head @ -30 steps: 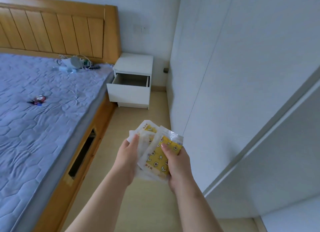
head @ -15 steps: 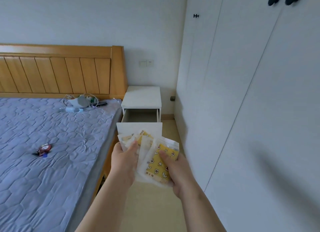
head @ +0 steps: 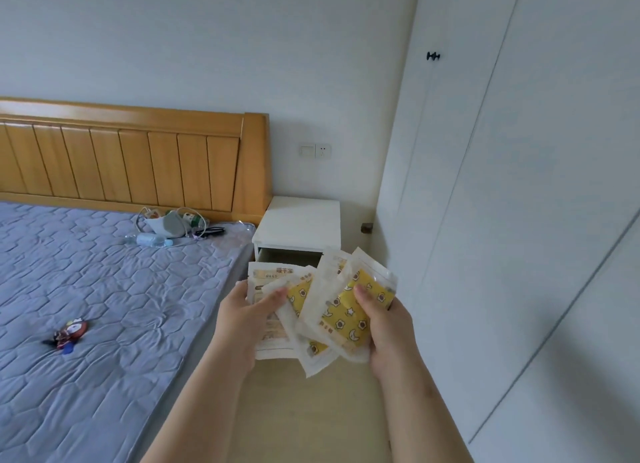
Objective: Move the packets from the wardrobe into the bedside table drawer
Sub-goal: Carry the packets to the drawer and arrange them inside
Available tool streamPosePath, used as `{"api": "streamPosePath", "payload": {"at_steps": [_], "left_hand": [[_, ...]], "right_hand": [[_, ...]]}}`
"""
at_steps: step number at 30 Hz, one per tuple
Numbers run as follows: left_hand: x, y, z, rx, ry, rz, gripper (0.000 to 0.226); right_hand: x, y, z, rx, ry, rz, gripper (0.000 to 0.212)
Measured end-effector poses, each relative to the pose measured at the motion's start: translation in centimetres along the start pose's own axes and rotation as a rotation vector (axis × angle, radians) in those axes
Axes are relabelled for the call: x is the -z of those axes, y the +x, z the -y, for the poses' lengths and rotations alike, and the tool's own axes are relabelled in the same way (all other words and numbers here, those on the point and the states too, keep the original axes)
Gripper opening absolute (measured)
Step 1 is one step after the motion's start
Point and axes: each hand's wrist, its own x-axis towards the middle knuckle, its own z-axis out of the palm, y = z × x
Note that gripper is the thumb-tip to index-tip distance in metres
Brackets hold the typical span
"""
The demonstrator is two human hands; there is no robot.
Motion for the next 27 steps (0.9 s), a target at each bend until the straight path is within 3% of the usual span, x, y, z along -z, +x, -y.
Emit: {"api": "streamPosePath", "payload": {"at_steps": [7, 15, 20, 27], "left_hand": [[-5.8, 6.6, -0.3, 0.079, -0.078, -0.010, 0.012], [-6.6, 15.5, 0.5, 0.144, -0.094, -0.130, 0.006], [-5.8, 24.8, -0.1, 0.173, -0.169, -0.166, 0.012], [-4.3, 39.2, -4.0, -0.005, -0.078, -0.084, 0.018]], "right_hand": [[0.4, 9.9, 1.6, -0.134, -0.114, 0.169, 0.024], [-1.5, 17.6, 0.7, -0.303, -0.136, 0.354, 0.020], [-4.9, 25.8, 0.1, -0.281, -0.094, 0.198, 0.024], [-12.9, 37.1, -0.1, -0.265, -0.020, 0.031, 0.026]]}}
